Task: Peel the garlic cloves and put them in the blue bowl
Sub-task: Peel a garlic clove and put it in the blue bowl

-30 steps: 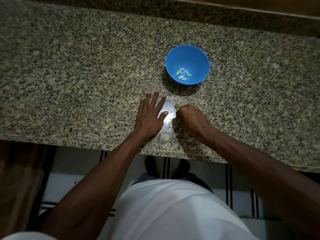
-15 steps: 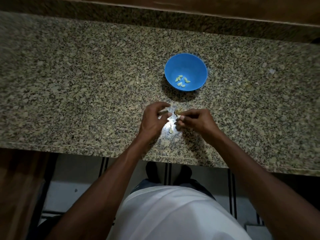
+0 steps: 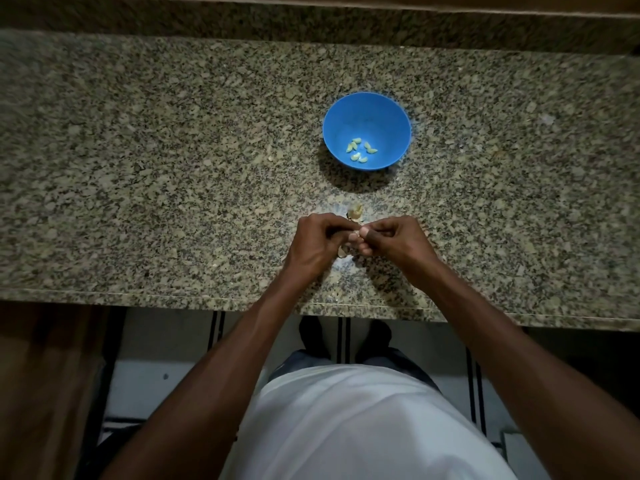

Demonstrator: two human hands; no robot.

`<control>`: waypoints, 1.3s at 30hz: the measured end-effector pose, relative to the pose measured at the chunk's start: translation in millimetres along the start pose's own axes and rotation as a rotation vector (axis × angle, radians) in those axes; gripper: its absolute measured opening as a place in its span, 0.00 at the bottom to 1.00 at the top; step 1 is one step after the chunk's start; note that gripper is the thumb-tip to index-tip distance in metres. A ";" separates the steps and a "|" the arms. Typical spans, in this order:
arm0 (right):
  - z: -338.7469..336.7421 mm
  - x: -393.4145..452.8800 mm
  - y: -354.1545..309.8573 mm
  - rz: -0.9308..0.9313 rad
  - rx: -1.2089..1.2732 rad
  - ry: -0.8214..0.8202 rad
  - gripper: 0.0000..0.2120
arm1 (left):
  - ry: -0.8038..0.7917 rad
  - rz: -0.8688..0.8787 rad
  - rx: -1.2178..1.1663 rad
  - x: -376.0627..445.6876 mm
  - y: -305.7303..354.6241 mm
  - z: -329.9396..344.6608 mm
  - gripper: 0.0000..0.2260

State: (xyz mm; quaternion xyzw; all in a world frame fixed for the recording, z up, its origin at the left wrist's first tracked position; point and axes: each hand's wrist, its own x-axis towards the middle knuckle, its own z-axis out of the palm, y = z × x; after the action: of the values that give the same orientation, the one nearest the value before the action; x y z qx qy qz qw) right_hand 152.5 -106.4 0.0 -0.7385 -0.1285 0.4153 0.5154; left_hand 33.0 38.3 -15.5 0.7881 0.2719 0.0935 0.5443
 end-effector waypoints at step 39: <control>6.6 -2.6 1.9 -0.004 0.237 -0.032 0.13 | 0.091 -0.337 -0.385 0.1 4.0 15.5 0.07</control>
State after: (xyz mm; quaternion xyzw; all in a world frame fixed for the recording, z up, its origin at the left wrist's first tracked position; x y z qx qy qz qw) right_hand 145.5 -104.4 -1.2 -0.6656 -0.0881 0.4383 0.5976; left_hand 41.3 24.8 -17.9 0.6087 0.4006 0.0870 0.6793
